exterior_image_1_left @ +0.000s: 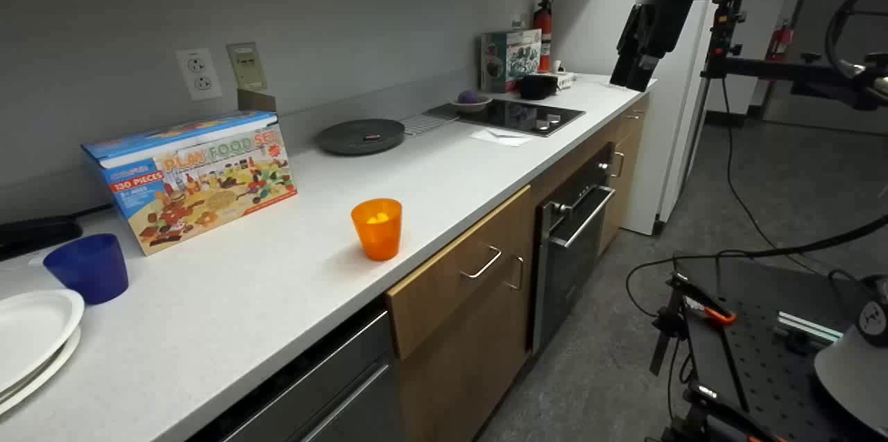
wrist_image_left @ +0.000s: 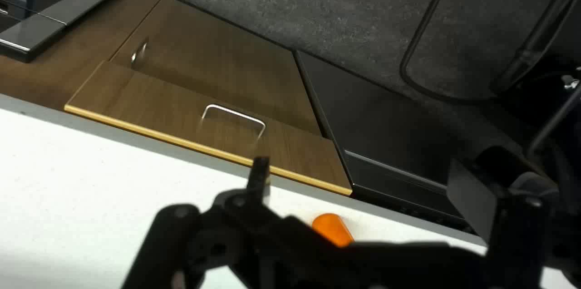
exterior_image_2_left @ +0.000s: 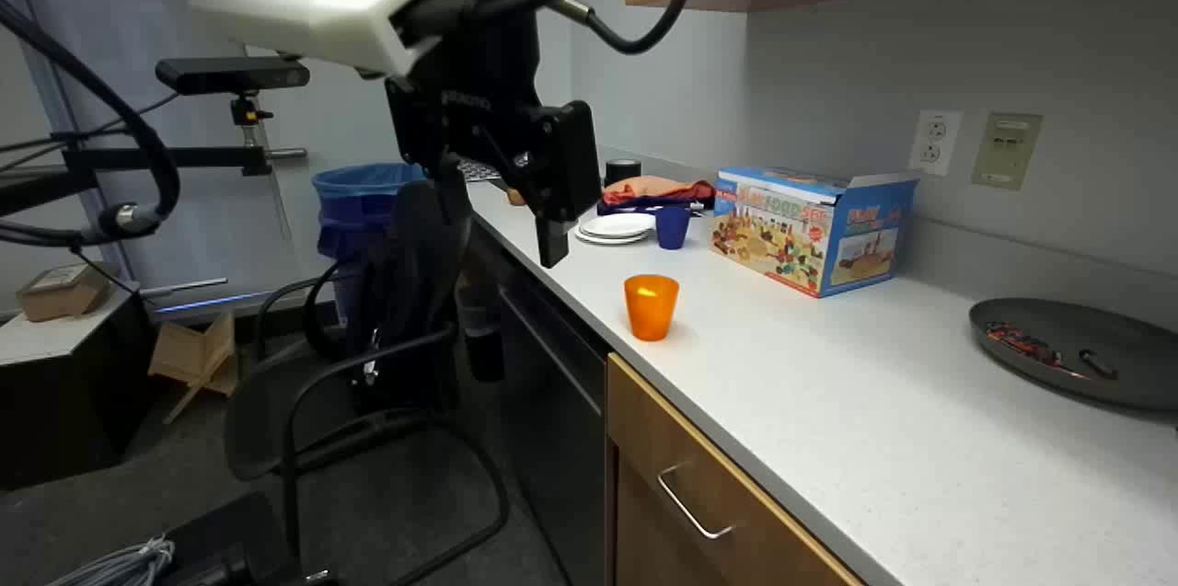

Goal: Open the top drawer of the kitchen unit

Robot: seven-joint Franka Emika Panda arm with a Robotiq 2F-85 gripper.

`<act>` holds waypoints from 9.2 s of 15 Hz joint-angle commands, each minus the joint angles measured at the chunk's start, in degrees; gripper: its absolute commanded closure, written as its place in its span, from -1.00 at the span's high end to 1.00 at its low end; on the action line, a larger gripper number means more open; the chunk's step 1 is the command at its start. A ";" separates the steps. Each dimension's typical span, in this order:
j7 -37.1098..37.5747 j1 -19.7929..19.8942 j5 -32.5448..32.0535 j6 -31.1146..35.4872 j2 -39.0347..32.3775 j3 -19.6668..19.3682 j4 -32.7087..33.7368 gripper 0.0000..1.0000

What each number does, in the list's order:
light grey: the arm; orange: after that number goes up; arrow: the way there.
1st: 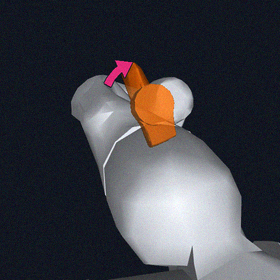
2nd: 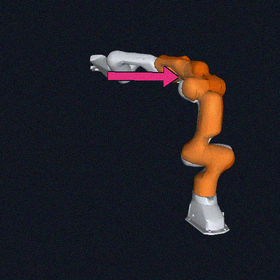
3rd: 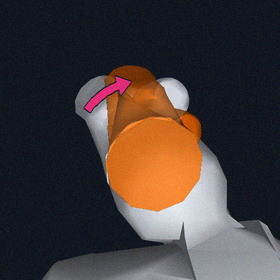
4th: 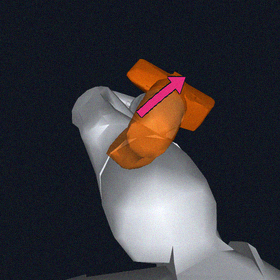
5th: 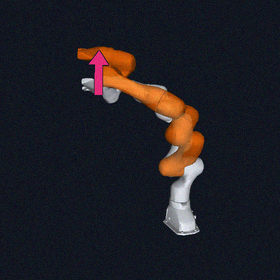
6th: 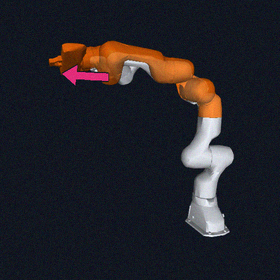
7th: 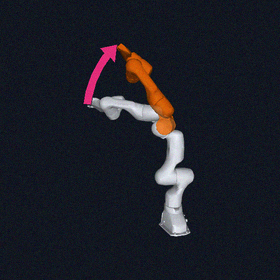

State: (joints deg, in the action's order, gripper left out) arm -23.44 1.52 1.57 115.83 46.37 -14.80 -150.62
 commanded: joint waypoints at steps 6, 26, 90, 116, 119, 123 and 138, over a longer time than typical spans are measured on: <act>-0.01 0.06 0.06 -0.16 -0.05 0.08 0.13 1.00; 6.52 0.73 0.37 -4.41 -10.90 2.46 20.10 1.00; 31.28 11.49 47.30 60.57 -74.81 19.31 15.63 1.00; 28.93 22.02 41.42 54.95 -77.18 16.61 20.51 1.00; 29.34 21.93 39.94 51.41 -76.86 15.60 21.16 1.00; 28.57 21.75 37.35 46.02 -75.53 14.97 20.49 1.00; 26.65 20.23 44.22 51.32 -69.48 23.72 12.65 1.00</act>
State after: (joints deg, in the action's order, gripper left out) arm 4.86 20.61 43.91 165.79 -25.93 7.67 -135.72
